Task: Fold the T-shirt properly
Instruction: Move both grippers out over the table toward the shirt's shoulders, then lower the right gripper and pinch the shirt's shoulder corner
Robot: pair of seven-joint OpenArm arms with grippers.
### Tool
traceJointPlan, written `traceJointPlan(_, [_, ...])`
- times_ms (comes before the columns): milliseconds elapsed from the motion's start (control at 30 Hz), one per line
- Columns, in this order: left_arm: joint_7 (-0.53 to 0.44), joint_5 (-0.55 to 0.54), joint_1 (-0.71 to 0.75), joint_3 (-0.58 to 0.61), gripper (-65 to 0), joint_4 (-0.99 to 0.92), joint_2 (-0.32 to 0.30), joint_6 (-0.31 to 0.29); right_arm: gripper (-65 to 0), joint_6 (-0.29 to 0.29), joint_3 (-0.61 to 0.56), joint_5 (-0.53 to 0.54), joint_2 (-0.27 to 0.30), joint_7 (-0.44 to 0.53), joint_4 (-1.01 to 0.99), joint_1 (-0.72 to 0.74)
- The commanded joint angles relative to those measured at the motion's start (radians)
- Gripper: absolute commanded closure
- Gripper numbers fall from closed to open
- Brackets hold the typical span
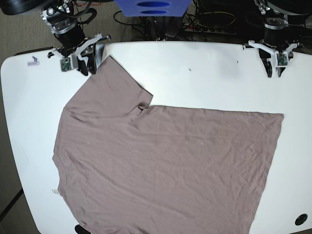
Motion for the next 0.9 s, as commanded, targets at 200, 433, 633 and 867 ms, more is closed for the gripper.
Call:
traceJointPlan(200, [0.094,-0.011,-0.089,0.007,-32.8,-0.009,-0.038,0.010,-20.0,0.020,0.098,0.216,0.026,-0.145,0.010,0.069])
traceJointPlan(433, [0.140,0.012,-0.109,0.023,-28.2,-0.039,-0.068,0.009,-18.1,0.028,0.110,0.290,0.051,-0.239,-0.005,0.103])
traceJointPlan(633, [0.152,0.015,-0.122,0.023,-29.0,-0.061,-0.081,0.011,-20.7,0.030,0.095,0.287,0.060,-0.228,-0.011,0.085])
traceJointPlan(867, [0.241,0.014,-0.243,0.010,-29.5,-0.134,-0.082,0.007,-31.7,0.025,0.058,0.172,0.031,-0.112,-0.007,0.070])
